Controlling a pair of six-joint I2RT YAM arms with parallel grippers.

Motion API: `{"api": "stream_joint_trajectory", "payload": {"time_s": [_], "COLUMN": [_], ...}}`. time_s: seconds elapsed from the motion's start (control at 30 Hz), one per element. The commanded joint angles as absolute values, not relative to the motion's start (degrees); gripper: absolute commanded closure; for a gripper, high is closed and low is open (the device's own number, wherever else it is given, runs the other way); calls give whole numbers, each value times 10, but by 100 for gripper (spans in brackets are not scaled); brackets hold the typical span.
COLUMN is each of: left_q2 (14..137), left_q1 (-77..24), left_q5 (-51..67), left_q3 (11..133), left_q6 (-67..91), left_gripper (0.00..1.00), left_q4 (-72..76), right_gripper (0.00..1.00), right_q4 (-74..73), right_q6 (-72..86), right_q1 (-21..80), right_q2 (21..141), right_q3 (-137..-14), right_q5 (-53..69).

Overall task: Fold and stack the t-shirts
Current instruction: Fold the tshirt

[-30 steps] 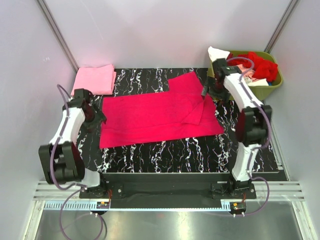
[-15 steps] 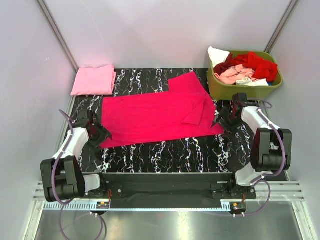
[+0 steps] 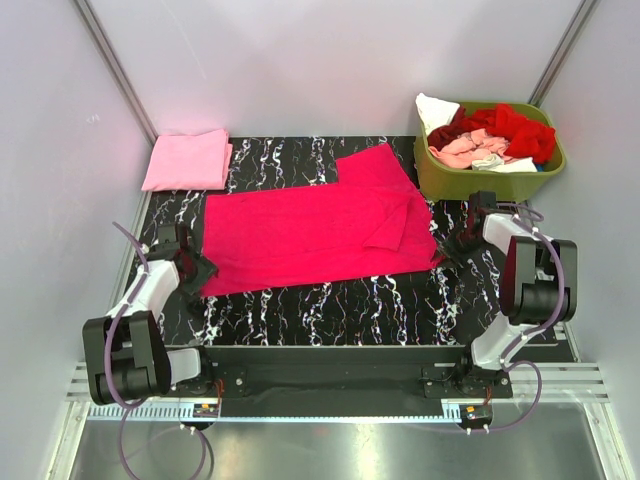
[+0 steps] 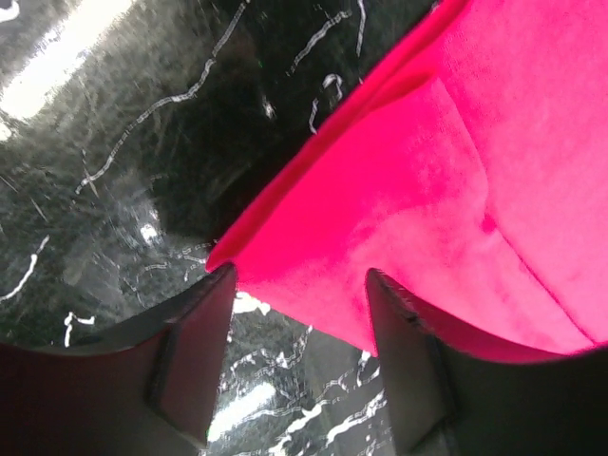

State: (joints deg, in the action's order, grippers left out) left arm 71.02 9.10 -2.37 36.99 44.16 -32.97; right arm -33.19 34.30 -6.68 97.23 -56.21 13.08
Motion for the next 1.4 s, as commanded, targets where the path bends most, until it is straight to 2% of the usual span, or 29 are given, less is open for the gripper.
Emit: {"api": "stream_joint_trajectory", "payload": {"time_s": [0.0,0.07,0.13,0.17,0.2,0.27,0.47,0.77,0.87,0.93,0.97,1.0,1.03,1.1,1.17,1.27,1.37], "left_q2": [716,719,720,720,721,716,679,613,590,584,585,584,585,581,580,584,579], "left_q1": [94,95,95,94,95,94,100,128,127,125,124,125,124,124,124,124,125], "left_q5": [-62,-61,-65,-66,-65,-62,-104,-89,-81,-62,-52,-37,-32,-21,-18,10,24], "left_q3": [361,359,361,362,362,363,397,398,381,388,392,406,416,457,489,542,569], "left_q6": [456,451,445,444,441,439,426,410,416,420,421,420,414,402,365,295,240], "left_gripper": [45,48,57,65,86,100,100,100,96,81,74,65,49,36,28,26,27], "left_q4": [-283,-259,-242,-236,-232,-228,-312,-379,-388,-401,-408,-416,-431,-447,-471,-497,-529], "right_gripper": [84,92,100,100,100,100,100,100,100,97,90,77,47,31,23,23,25], "right_q4": [-299,-291,-286,-285,-285,-288,-325,-372,-378,-382,-385,-388,-396,-412,-431,-442,-406], "right_q6": [345,344,341,340,339,334,339,333,332,331,333,334,334,343,346,328,315], "right_q1": [-73,-73,-74,-73,-73,-74,-92,-130,-130,-130,-130,-131,-130,-131,-131,-130,-127], "right_q2": [985,991,989,987,985,976,919,845,831,821,817,810,797,778,741,702,687], "right_q3": [-559,-559,-554,-549,-547,-541,-520,-500,-484,-476,-469,-466,-466,-477,-500,-530,-529], "right_q5": [130,133,138,140,138,137,108,89,93,92,91,92,94,87,84,104,179]}}
